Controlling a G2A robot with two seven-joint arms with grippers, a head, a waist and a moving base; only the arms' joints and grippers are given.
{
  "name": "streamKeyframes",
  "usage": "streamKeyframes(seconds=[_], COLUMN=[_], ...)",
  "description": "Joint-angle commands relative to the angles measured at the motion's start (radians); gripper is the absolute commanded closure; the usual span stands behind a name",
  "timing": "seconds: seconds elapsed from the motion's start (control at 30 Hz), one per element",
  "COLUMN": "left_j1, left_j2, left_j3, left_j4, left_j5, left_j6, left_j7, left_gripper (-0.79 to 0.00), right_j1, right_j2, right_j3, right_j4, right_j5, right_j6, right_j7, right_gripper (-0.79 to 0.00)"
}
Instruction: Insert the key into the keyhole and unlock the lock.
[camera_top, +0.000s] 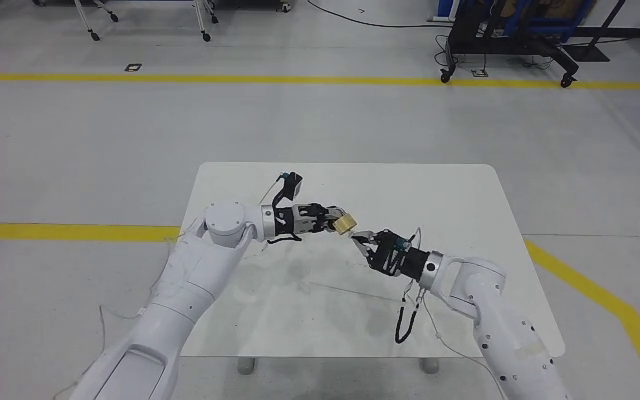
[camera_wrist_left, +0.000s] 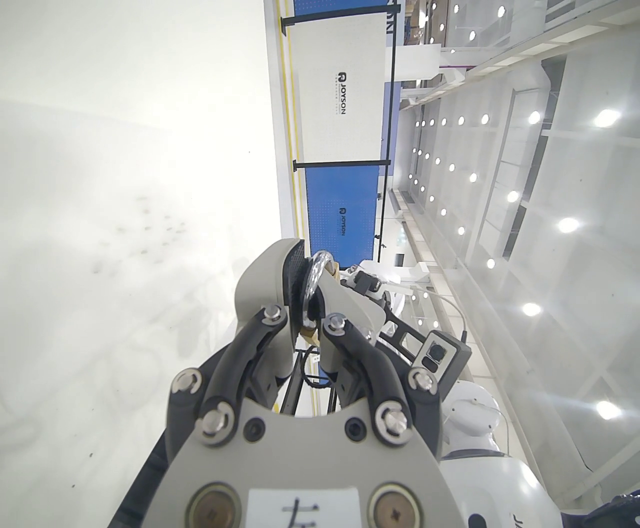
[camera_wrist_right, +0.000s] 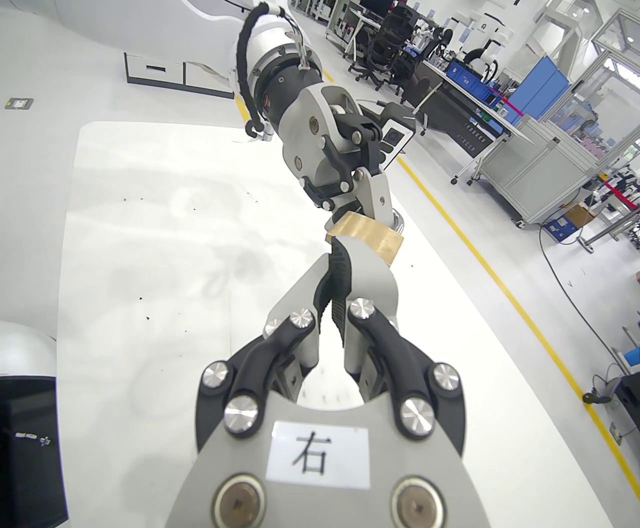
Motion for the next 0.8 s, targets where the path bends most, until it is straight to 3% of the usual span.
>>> streamKeyframes(seconds=[0.0,0.3,0.33,0.47,0.67,0.77], left_j1=[0.000,-0.002,-0.002,-0.002,-0.002,-0.003], left_j2=[-0.001,-0.003,-0.003,-0.004,-0.006,-0.007], left_j3=[0.003,-0.002,-0.002,-0.002,-0.002,-0.001], left_j4=[0.001,0.012,0.014,0.019,0.028,0.030], left_j5=[-0.003,-0.016,-0.017,-0.020,-0.028,-0.031], left_j6=[-0.003,0.003,0.009,0.027,0.067,0.089], left_j7=[-0.004,0.028,0.034,0.050,0.076,0.083], left_gripper=[0.000,0.000,0.000,0.000,0.000,0.000], right_j1=[0.005,-0.041,-0.053,-0.085,-0.123,-0.131], right_j2=[0.001,0.013,0.014,0.018,0.019,0.017], right_j3=[-0.003,0.020,0.024,0.021,-0.033,-0.079], right_j4=[0.003,-0.056,-0.067,-0.108,-0.181,-0.208], right_j5=[0.004,-0.043,-0.061,-0.113,-0.258,-0.348], right_j6=[0.003,0.047,0.060,0.109,0.204,0.262], right_j7=[0.006,-0.032,-0.031,-0.009,0.034,0.081], right_gripper=[0.000,0.000,-0.068,-0.065,-0.228,-0.228])
